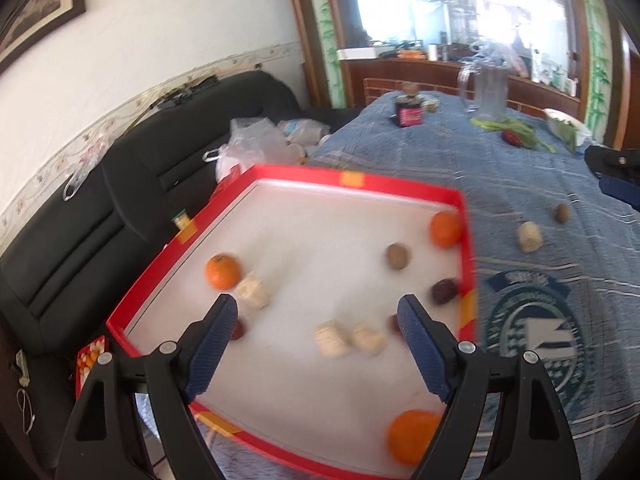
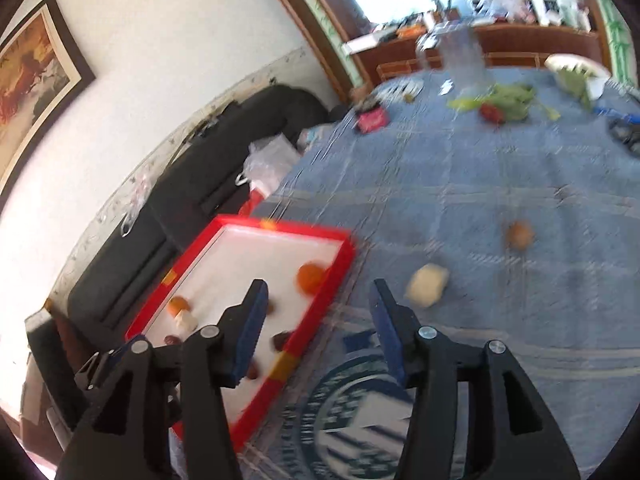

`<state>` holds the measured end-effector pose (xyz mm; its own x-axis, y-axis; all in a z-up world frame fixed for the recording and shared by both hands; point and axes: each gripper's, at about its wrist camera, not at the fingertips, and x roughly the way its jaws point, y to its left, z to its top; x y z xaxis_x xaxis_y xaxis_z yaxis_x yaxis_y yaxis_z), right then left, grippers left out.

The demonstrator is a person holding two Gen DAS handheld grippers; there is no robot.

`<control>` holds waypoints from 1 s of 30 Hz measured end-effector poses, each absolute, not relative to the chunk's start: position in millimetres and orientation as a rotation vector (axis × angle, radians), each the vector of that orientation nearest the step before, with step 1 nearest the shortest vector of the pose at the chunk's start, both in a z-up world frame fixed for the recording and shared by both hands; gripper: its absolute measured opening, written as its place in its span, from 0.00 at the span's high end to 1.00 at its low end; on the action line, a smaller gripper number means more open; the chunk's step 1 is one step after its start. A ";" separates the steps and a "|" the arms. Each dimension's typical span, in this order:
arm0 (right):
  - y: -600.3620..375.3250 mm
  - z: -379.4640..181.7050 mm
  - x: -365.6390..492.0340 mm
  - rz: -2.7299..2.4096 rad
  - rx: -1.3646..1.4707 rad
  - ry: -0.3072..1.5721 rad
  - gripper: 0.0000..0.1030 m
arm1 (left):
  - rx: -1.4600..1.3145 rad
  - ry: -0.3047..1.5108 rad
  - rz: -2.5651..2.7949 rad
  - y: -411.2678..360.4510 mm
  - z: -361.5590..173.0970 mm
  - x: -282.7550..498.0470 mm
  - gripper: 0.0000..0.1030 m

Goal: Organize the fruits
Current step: 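Move both grippers back to a cream cube and brown nut on the cloth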

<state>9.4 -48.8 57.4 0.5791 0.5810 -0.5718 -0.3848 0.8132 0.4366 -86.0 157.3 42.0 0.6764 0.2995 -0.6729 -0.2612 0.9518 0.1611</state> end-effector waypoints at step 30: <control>-185.2 17.0 77.1 0.244 0.543 0.855 0.36 | 0.207 0.863 0.127 20.5 1.1 29.1 0.19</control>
